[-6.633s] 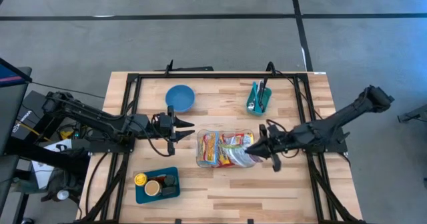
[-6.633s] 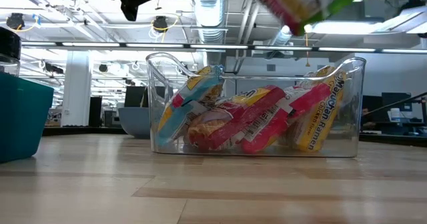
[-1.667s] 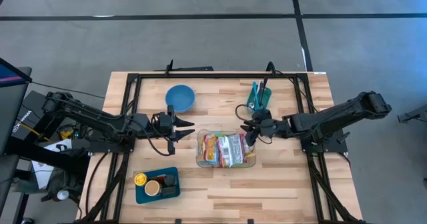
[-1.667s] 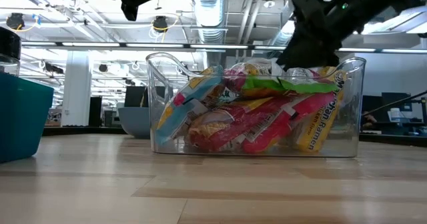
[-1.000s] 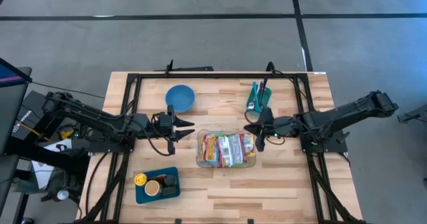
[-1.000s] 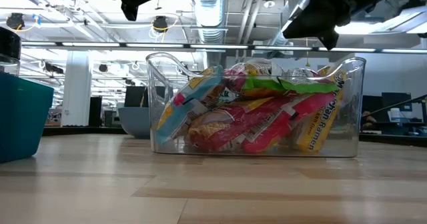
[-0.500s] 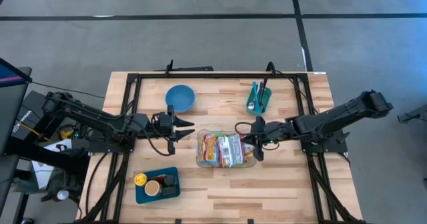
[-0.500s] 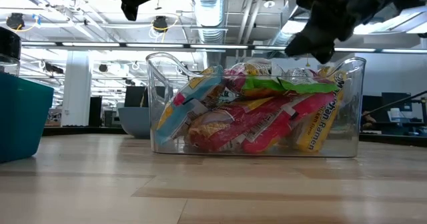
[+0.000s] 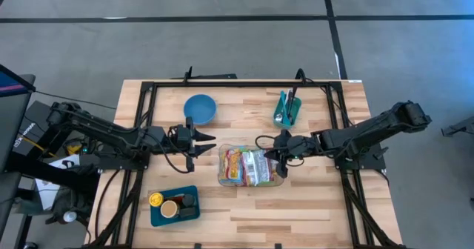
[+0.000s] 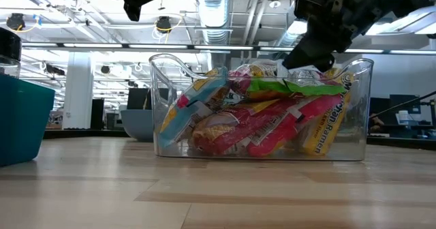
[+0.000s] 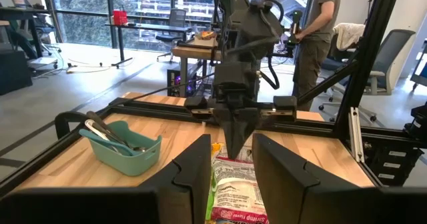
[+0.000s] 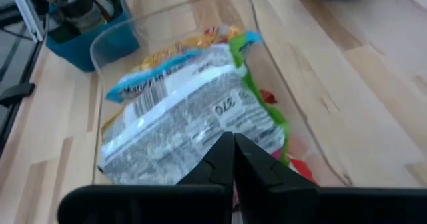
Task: Pick & Place Food Item
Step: Return to Home Position
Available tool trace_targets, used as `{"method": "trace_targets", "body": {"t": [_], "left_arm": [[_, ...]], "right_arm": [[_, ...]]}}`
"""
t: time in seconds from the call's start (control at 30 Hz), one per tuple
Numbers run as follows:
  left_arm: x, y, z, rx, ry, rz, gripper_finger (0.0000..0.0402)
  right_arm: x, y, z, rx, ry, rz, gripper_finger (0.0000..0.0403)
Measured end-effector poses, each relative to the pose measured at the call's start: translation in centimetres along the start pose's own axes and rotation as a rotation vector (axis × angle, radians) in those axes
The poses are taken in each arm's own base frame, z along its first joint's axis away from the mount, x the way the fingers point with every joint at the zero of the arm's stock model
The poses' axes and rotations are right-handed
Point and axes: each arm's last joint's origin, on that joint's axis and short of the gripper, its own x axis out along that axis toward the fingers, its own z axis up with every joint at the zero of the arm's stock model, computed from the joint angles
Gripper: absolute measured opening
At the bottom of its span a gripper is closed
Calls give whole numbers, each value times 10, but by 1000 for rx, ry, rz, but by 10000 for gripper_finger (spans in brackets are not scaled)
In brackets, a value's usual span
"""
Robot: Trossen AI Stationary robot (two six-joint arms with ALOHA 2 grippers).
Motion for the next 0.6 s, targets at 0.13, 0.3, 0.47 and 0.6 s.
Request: {"method": "trace_targets", "body": {"t": [0.13, 0.3, 0.47, 0.6], "left_arm": [[0, 0, 0, 0, 0, 0, 104], [0, 0, 0, 0, 0, 0, 104], [0, 0, 0, 0, 0, 0, 104], [0, 0, 0, 0, -1, 0, 104]], "right_arm": [[1, -3, 3, 13, -20, 0, 1], [1, -1, 6, 19, -49, 20, 0], [1, -2, 6, 20, -47, 20, 0], [1, -1, 6, 21, -47, 20, 0]]}}
